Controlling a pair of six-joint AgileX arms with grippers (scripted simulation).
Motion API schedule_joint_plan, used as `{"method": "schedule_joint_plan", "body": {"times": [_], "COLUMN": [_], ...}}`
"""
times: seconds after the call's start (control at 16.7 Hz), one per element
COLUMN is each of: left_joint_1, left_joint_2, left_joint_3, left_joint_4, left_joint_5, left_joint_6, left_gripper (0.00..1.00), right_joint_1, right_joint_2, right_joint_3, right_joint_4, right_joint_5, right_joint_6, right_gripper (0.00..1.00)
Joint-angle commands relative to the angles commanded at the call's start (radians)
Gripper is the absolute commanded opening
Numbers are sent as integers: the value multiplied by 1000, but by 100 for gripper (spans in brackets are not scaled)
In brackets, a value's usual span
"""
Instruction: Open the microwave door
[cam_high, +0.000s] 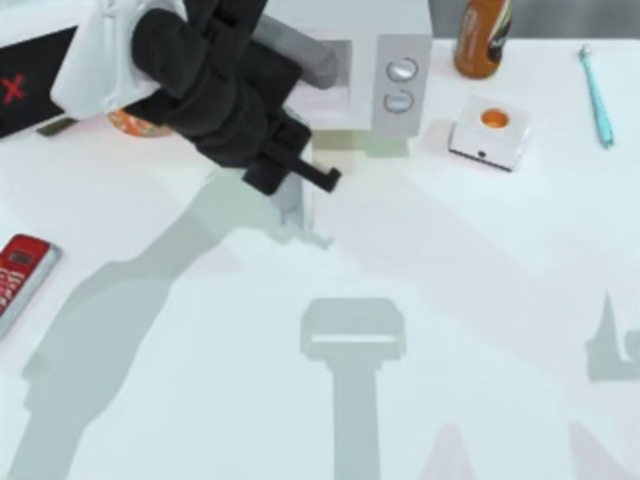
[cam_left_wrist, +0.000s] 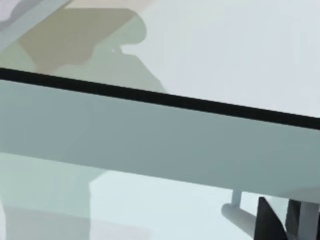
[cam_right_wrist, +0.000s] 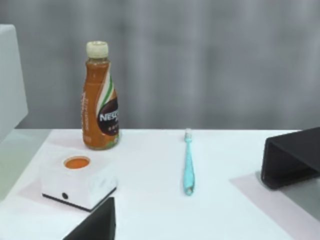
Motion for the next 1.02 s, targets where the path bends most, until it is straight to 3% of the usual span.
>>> {"method": "schedule_joint_plan", "body": {"times": [0.66, 1.02], "left_joint_1": [0, 29], "left_joint_2": [0, -25], "left_joint_3": [0, -29], "left_joint_4": [0, -7], "left_joint_5": [0, 49], "left_joint_6": [0, 81], "left_gripper": [0, 0], "right_joint_1": [0, 0], "right_joint_2": [0, 0], "right_joint_3": [0, 0], "right_joint_4": [0, 0], "right_joint_5": [0, 0], "right_joint_6": [0, 0], "right_gripper": [100, 100]}}
